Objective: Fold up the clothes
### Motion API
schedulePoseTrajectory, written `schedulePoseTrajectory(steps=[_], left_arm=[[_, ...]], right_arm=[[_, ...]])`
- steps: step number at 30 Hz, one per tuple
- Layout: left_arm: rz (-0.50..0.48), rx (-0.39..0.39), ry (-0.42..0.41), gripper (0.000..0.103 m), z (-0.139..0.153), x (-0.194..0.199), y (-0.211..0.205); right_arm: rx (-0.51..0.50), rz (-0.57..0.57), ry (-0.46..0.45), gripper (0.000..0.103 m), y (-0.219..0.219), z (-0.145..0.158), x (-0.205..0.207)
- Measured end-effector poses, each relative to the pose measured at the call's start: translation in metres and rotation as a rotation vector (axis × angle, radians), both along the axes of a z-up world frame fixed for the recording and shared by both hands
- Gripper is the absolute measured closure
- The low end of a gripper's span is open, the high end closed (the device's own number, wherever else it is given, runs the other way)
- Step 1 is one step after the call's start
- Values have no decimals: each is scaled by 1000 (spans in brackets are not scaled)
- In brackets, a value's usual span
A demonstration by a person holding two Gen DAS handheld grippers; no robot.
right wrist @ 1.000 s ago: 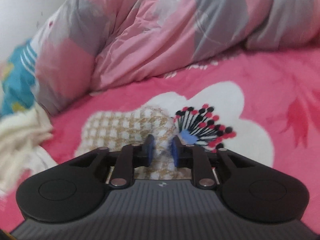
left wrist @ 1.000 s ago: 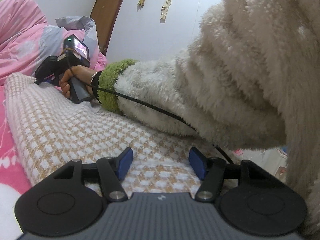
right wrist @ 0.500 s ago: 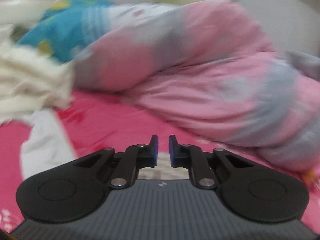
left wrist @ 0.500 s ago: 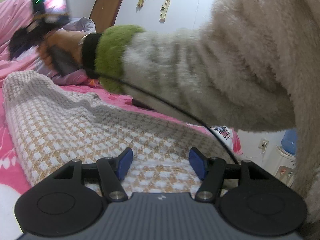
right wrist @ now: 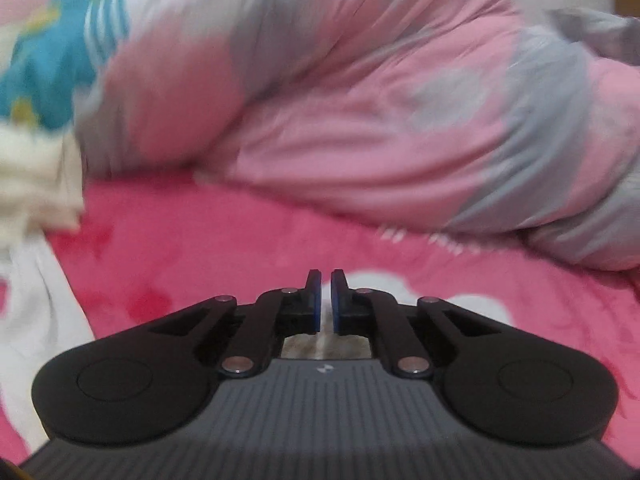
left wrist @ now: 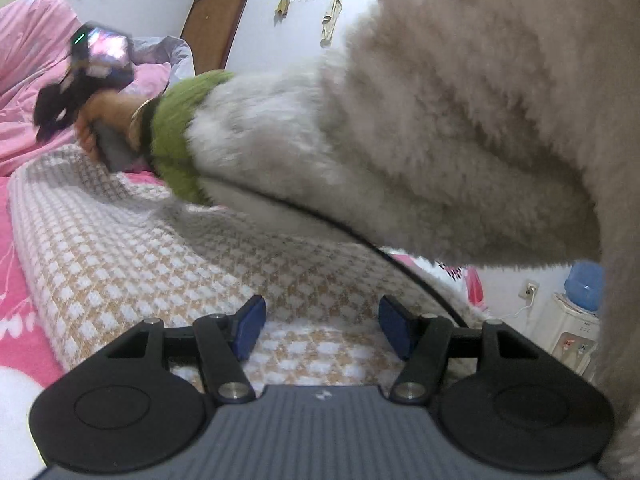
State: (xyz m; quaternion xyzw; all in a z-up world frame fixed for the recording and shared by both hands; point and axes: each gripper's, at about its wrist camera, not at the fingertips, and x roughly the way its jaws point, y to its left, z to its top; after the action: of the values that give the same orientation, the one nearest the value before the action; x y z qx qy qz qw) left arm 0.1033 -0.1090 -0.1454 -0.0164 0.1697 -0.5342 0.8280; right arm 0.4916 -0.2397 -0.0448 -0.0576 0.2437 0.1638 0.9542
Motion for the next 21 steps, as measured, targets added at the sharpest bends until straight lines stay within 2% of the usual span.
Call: schedulePoseTrajectory(steps=[2, 4, 6, 7, 9, 11, 13, 16, 18, 21], left_arm=[[0, 0, 0, 40, 0, 1, 0], [0, -1, 1, 40, 0, 2, 0], [0, -1, 1, 40, 0, 2, -1], [0, -2, 1, 40, 0, 3, -1], [0, -2, 1, 40, 0, 4, -1], [0, -2, 0, 39, 0, 4, -1], [0, -2, -2, 39, 0, 4, -2], [1, 0, -3, 39, 0, 7, -5], [1, 0, -3, 39, -1, 8, -6], [1, 0, -3, 39, -3, 8, -5]], right_arm=[[11, 8, -2, 100, -8, 10, -9], [-17, -1, 39, 100, -12, 6, -10], [-76, -27, 134, 101, -16, -30, 6], [-94, -39, 153, 102, -19, -49, 13], [-27, -58, 132, 103, -30, -60, 16], [48, -71, 162, 103, -42, -47, 21], [31, -75, 144, 103, -47, -25, 15], [-29, -69, 66, 99, -58, 15, -21], [-65, -19, 31, 99, -64, 33, -49], [-79, 92, 50, 99, -64, 33, -78]])
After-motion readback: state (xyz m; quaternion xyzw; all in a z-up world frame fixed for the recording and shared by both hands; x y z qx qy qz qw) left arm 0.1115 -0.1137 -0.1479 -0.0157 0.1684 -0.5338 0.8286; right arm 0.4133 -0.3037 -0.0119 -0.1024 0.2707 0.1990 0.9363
